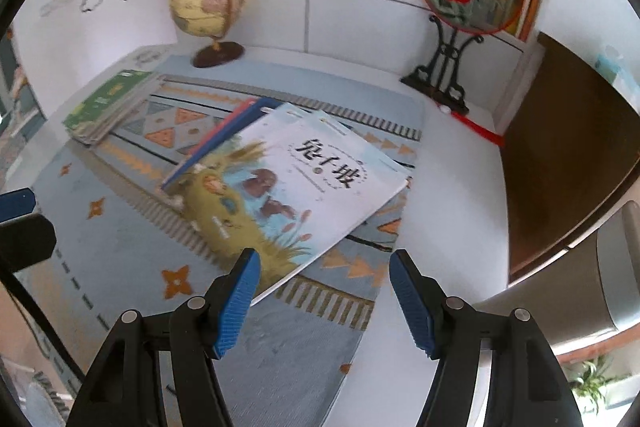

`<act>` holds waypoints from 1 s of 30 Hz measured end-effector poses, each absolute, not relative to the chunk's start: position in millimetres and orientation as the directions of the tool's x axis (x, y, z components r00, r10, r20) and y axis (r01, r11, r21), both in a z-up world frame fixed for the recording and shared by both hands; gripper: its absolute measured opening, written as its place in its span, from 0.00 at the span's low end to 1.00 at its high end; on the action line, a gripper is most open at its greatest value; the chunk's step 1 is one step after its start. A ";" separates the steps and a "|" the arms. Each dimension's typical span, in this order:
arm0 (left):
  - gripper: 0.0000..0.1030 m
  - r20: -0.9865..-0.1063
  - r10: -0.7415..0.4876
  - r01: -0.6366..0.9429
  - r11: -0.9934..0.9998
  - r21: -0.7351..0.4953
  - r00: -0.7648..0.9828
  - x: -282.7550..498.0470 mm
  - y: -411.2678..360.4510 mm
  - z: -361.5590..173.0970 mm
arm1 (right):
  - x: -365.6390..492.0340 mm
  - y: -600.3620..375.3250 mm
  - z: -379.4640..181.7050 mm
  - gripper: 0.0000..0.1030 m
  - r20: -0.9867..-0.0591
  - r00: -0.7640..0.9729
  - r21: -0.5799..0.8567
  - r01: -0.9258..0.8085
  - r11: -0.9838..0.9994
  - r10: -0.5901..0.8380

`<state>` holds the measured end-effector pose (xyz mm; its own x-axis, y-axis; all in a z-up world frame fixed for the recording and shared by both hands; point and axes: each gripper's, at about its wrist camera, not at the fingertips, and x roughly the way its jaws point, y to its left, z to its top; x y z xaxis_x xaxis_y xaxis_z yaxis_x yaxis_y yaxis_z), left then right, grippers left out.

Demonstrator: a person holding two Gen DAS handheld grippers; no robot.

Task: Organize books

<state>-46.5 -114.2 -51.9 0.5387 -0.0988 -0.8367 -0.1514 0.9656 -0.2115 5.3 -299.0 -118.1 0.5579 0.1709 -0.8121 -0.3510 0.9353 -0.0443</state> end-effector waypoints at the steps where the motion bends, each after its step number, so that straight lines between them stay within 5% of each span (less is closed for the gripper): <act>1: 0.98 -0.836 -0.102 -0.137 0.969 -0.207 0.539 -41.0 -110.9 -52.7 | 8.6 -297.7 -119.0 0.63 -0.816 0.553 -0.038 -0.341 0.939 0.167; 6: 0.98 -0.844 -0.132 -0.057 0.980 -0.188 0.520 -19.7 -93.6 -61.2 | 29.3 -285.7 -127.2 0.63 -0.846 0.508 -0.003 -0.310 0.951 0.163; 12: 0.98 -0.791 -0.380 0.038 0.910 -0.413 0.479 15.2 -54.3 -89.4 | 31.1 -295.4 -140.9 0.63 -0.827 0.515 0.120 -0.231 0.966 0.226; 14: 0.98 -0.784 -0.411 0.047 0.896 -0.442 0.464 36.1 -48.6 -96.7 | 36.5 -300.8 -149.8 0.53 -0.831 0.496 0.176 -0.194 0.965 0.252; 30: 0.98 -0.825 -0.520 0.219 0.851 -0.477 0.222 145.4 -108.8 -173.9 | 95.4 -327.8 -201.8 0.55 -0.891 0.339 0.341 0.058 0.938 0.303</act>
